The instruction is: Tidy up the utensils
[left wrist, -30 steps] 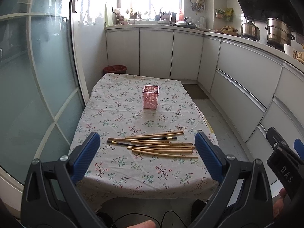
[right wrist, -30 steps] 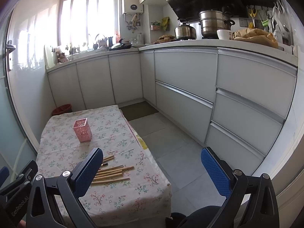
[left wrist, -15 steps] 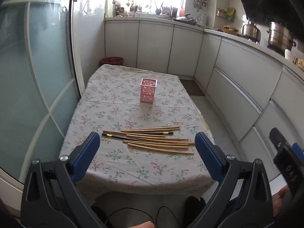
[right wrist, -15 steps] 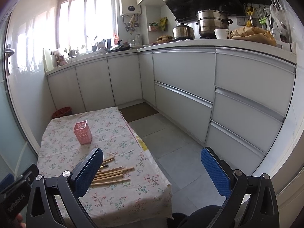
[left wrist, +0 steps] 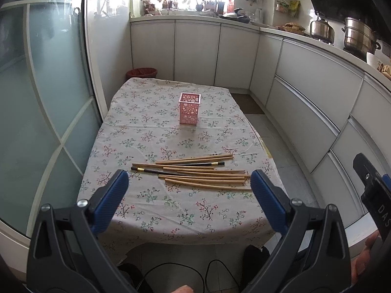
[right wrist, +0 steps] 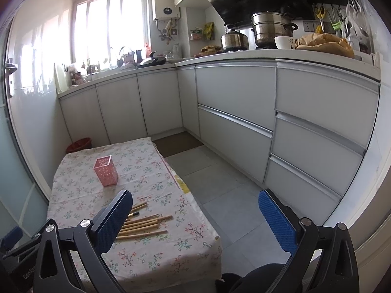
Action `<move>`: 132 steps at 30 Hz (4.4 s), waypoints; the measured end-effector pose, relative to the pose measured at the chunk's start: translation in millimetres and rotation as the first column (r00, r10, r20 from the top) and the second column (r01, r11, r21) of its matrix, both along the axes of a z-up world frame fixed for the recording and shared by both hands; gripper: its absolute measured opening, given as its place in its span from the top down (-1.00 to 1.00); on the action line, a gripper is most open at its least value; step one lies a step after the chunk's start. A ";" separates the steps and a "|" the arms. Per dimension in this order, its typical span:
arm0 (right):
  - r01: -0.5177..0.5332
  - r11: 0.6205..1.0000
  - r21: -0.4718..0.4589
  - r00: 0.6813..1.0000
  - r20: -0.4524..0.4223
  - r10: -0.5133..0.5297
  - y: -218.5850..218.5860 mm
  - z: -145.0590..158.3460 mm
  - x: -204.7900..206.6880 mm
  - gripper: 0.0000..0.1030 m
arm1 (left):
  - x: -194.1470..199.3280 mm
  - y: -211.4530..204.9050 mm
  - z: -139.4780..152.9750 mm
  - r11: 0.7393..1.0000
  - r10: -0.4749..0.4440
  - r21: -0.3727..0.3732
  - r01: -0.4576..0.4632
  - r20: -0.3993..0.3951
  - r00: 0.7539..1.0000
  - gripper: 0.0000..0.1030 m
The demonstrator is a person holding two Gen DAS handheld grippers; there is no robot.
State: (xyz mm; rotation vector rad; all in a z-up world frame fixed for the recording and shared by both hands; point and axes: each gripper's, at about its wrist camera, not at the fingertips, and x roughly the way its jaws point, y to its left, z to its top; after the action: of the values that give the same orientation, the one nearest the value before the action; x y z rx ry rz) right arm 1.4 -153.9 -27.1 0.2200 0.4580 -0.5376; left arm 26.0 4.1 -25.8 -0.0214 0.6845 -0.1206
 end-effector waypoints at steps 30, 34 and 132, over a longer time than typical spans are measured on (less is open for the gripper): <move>-0.041 0.804 0.593 0.985 -0.110 0.131 -89.4 -75.2 87.2 -1.00 | 130.7 -55.0 -54.9 0.819 -0.400 0.334 0.465 -0.248 0.882 -0.98; -0.010 0.741 0.671 0.981 -0.136 0.136 -113.3 -113.0 114.1 -1.00 | 189.8 -95.2 -95.9 0.709 -0.478 0.327 0.625 -0.429 0.766 -0.98; 0.408 0.228 0.884 0.864 -0.455 0.216 -46.2 -260.2 190.3 -0.13 | 195.3 51.6 -29.8 0.972 -0.233 0.077 0.223 0.192 0.953 0.84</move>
State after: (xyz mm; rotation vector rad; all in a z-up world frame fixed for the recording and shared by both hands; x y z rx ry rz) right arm 191.7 -200.2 -287.2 1.4292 1.3167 -0.3412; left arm 221.2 55.8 -55.6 0.1213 0.4869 -0.3224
